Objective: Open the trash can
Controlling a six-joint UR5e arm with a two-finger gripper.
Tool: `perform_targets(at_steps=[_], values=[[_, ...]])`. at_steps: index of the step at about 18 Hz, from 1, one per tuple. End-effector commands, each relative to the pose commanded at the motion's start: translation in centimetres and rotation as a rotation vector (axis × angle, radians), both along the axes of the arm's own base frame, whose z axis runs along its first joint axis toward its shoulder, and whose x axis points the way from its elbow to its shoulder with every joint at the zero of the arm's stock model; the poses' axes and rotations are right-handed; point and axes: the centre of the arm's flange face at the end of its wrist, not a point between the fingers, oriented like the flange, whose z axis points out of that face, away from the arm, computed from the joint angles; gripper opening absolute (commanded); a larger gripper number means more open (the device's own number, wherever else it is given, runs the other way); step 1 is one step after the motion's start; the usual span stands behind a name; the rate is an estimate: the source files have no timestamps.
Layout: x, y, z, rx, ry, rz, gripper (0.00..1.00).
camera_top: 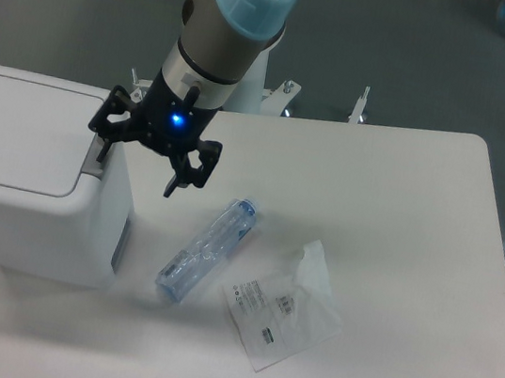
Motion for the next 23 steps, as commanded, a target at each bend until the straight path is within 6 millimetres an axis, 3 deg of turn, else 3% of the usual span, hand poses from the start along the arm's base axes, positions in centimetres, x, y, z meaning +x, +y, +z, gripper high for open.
perform_targets(at_steps=[4, 23], values=[[0.72, -0.8, 0.14, 0.002, 0.007, -0.006, 1.0], [0.39, -0.33, -0.68, 0.016, 0.02, 0.0, 1.0]])
